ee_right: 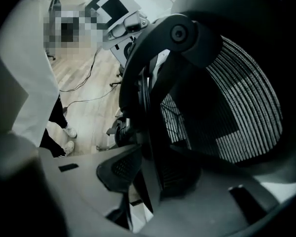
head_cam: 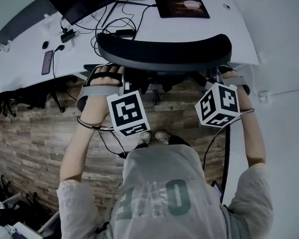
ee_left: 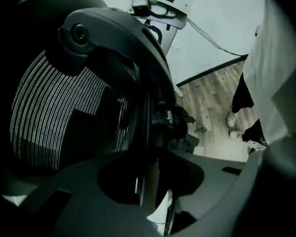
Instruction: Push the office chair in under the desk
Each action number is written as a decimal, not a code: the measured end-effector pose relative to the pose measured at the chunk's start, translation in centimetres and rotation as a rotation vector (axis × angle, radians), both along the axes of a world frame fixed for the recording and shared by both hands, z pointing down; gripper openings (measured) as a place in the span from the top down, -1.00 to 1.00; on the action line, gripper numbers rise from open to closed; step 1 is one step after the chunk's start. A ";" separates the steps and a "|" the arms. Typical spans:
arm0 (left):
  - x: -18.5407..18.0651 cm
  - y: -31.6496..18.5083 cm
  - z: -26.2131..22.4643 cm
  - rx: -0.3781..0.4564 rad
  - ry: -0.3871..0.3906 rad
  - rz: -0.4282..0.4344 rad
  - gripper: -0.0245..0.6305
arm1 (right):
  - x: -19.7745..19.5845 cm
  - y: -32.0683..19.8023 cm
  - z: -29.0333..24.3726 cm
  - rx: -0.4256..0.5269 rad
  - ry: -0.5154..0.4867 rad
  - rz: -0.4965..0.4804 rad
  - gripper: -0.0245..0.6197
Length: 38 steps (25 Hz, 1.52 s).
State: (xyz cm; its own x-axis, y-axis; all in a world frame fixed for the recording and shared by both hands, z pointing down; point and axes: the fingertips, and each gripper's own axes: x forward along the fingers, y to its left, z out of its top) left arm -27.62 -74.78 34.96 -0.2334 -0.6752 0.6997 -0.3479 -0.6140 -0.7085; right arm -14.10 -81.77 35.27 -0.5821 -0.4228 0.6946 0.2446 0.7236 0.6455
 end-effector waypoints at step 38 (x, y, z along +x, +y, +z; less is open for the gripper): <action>5.4 4.9 -8.3 0.882 1.010 -0.309 0.87 | 2.7 7.4 -10.4 -0.350 -1.144 0.473 0.86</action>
